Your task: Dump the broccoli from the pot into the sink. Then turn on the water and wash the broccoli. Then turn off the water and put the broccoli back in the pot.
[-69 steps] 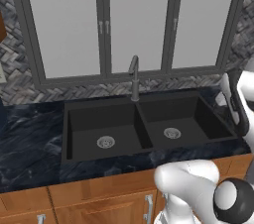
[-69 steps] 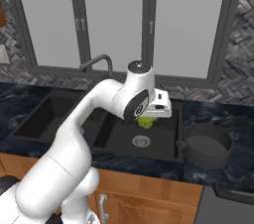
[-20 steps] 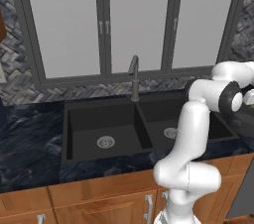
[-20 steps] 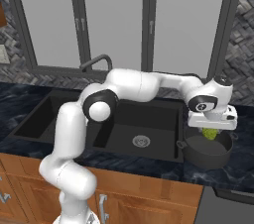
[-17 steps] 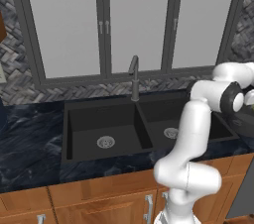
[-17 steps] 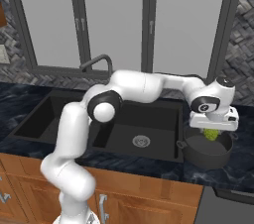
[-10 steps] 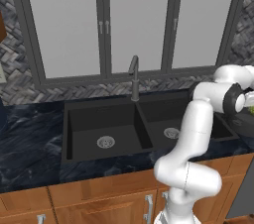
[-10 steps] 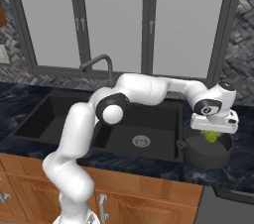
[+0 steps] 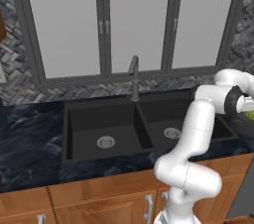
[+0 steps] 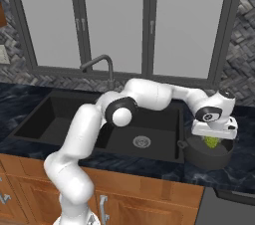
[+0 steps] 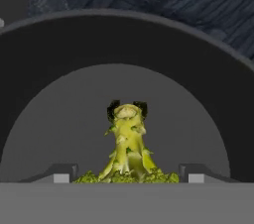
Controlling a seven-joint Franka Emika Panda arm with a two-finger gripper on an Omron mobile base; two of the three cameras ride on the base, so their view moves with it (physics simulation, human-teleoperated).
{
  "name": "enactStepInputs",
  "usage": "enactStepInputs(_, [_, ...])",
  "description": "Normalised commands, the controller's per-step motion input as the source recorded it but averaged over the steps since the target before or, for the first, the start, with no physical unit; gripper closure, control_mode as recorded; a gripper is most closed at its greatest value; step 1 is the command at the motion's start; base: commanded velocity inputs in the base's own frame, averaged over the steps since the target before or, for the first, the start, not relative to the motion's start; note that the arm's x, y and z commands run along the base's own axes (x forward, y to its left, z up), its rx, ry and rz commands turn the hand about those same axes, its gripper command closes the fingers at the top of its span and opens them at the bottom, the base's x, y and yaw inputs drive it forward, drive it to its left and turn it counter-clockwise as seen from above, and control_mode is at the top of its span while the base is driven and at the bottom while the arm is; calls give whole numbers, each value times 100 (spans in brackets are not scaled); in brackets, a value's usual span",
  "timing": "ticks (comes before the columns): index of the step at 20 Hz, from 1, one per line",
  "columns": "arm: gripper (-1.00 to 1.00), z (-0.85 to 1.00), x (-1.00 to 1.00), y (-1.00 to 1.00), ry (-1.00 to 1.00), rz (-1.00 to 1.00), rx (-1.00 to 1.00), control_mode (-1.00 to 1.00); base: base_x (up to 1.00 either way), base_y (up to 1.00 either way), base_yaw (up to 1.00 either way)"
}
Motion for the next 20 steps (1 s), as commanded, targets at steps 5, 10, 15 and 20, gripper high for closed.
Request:
enactStepInputs(5, [100, -43, 16, -13, 3, 0, 0, -100, 0, 0, 0])
enactStepInputs(10, [100, -26, 12, -10, 1, 0, 0, -100, 0, 0, 0])
enactStepInputs(15, [-100, 0, -2, 0, 0, 0, 0, -100, 0, 0, 0])
enactStepInputs(20, [-100, 11, -11, 0, 0, 0, 0, -100, 0, 0, 0])
